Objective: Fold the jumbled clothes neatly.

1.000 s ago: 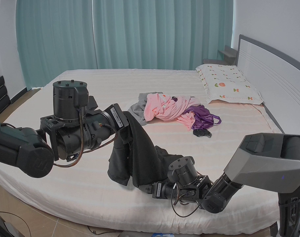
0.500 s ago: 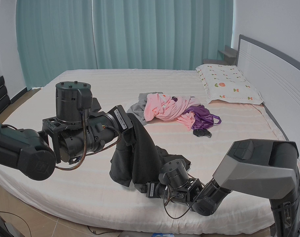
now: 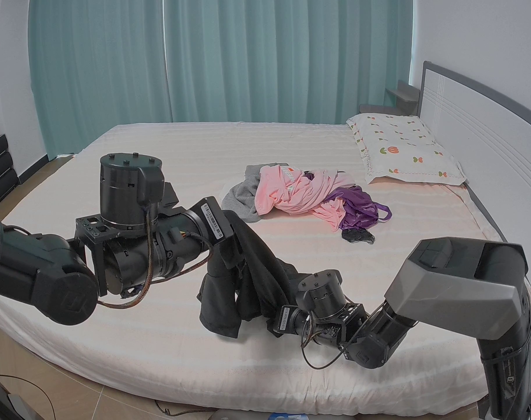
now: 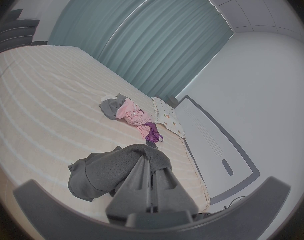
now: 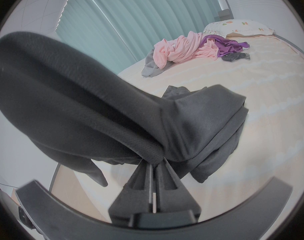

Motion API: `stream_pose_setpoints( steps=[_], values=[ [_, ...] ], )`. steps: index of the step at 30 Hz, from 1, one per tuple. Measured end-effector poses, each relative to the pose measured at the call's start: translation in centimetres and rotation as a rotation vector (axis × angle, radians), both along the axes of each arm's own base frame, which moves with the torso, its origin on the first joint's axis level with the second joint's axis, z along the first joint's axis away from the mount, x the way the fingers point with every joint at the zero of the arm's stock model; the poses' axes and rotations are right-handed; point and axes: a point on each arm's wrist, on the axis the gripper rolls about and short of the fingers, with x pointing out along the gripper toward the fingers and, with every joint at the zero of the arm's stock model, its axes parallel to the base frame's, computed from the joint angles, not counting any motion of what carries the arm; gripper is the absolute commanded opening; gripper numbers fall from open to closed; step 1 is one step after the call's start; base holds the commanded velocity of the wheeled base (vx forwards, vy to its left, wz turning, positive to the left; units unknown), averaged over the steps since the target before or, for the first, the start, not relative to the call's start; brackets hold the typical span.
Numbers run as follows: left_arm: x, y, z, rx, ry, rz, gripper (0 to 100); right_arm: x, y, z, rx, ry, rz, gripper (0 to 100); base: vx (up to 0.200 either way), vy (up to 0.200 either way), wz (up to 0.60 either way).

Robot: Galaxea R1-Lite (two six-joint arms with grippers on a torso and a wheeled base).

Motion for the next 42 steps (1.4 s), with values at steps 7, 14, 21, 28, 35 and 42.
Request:
stream_pose_setpoints(
  steps=[7,14,21,28,35,42],
  values=[
    [0.4,0.7,-0.4,0.017,0.005,0.022,0,0.1,-1.9,2.3,0.032,-0.028,-0.038,0,0.000,0.000,0.00],
    [1.1,2.1,-1.2,0.055,0.016,0.060,0,1.6,-5.6,7.4,0.124,-0.147,-0.134,0,0.000,0.000,0.00],
    [1.3,2.5,-1.7,0.084,0.019,0.065,0,2.8,-8.1,12.8,0.215,-0.280,-0.200,0,0.000,0.000,0.00],
    [1.4,2.5,-1.5,0.171,-0.040,0.046,0,3.1,-9.1,17.8,0.298,-0.406,-0.222,0,0.000,0.000,0.00],
    [1.8,2.4,-0.5,0.162,-0.105,0.119,0,2.7,-9.7,19.6,0.328,-0.447,-0.226,0,0.000,0.000,0.00],
    [1.8,2.2,-0.6,0.165,-0.103,0.115,0,2.2,-9.9,19.6,0.327,-0.442,-0.222,0,0.000,0.000,0.00]
  ],
)
